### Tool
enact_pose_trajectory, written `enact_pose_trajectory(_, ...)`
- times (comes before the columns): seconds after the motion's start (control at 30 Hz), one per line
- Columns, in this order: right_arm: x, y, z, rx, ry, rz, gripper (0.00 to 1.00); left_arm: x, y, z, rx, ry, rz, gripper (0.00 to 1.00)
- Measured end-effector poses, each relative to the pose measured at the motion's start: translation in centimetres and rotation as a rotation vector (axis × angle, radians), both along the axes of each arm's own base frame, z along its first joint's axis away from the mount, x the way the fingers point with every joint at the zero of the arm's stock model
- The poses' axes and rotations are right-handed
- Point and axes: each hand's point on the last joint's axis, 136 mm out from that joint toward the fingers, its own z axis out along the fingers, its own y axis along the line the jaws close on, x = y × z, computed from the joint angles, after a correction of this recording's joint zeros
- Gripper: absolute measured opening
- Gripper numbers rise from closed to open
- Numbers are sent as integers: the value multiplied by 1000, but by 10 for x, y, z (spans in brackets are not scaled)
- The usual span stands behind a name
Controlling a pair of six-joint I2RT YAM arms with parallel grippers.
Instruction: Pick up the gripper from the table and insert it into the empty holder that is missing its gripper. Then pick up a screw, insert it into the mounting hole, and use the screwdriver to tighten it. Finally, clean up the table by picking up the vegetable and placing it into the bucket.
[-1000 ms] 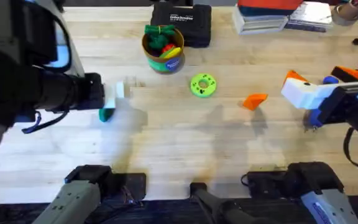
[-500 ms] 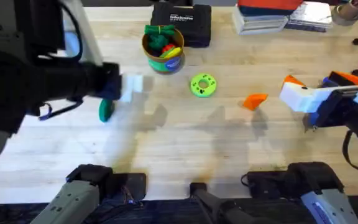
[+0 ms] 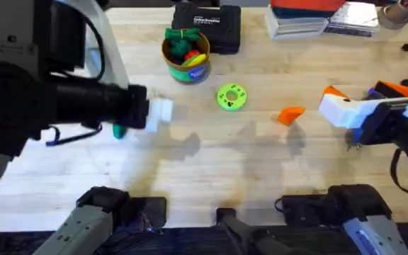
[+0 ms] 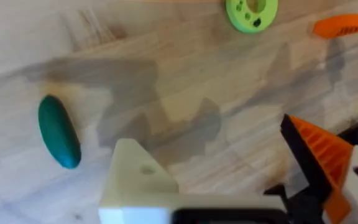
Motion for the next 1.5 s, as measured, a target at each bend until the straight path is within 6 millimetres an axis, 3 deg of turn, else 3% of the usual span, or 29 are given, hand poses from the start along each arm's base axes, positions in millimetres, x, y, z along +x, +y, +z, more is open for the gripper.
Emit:
enact_pose_trajectory(0.1, 0, 0, 0, 0, 0, 0, 994, 24, -5, 18, -20, -171, -8, 985)
enact_pose_trajectory(0.13, 0, 0, 0, 0, 0, 0, 994, 37, -8, 42, -63, -453, -13, 985)
enact_pose_trajectory(0.2, 0, 0, 0, 0, 0, 0, 994, 34, -10, 46, -88, -581, -22, 985)
enact_pose_trajectory(0.4, 0, 0, 0, 0, 0, 0, 993, 14, -10, 33, -144, -866, -36, 985)
enact_pose_trajectory(0.6, 0, 0, 0, 0, 0, 0, 994, 7, -10, 21, -182, -1059, -41, 985)
enact_pose_trajectory(0.77, 0, 0, 0, 0, 0, 0, 994, 11, -12, 16, -197, -1130, -45, 985)
enact_pose_trajectory(0.93, 0, 0, 0, 0, 0, 0, 994, 13, -12, 3, -190, -1095, -43, 985)
enact_pose_trajectory(1.07, 0, 0, 0, 0, 0, 0, 994, 14, -10, -21, -166, -995, -35, 985)
enact_pose_trajectory(1.5, 0, 0, 0, 0, 1, 0, 994, 14, -10, -21, -166, -995, -35, 985)
